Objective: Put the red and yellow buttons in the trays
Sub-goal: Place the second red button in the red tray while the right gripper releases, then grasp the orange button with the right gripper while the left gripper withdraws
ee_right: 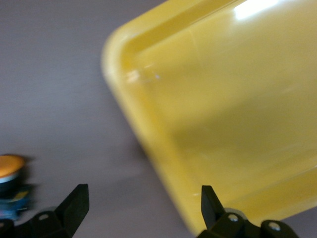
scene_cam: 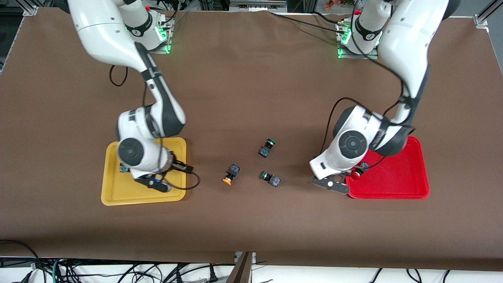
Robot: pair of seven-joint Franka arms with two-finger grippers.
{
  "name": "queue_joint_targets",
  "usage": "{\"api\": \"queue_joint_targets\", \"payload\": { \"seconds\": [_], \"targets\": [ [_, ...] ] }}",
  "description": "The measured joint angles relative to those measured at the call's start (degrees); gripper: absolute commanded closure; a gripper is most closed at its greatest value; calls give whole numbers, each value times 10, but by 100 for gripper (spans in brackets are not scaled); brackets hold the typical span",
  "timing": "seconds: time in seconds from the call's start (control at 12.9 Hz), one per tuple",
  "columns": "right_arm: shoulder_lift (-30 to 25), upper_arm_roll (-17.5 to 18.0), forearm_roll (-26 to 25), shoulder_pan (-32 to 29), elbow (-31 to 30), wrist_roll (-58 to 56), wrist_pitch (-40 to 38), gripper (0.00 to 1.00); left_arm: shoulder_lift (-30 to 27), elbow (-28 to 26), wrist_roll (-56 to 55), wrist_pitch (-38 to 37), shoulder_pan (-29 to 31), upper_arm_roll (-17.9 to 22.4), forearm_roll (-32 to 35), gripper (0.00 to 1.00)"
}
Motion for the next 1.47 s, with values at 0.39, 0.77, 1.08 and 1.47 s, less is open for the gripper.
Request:
{"api": "queue_joint_targets", "payload": {
  "seconds": [0.39, 0.77, 1.08, 1.47],
  "targets": [
    [45, -1, 0, 86, 5, 102, 156, 1, -32, -16, 330, -61, 147, 8, 3, 88],
    [110, -5, 0, 119, 78, 128, 174, 23, 60, -43, 456, 102, 213, 8, 3, 0],
    [136, -10, -6, 119, 85, 128, 198, 83, 61, -41, 481, 122, 217, -3, 3, 0],
    [127, -20, -12, 117, 113, 101, 125, 91, -28, -12, 367, -39, 215, -105, 1, 0]
  ]
}}
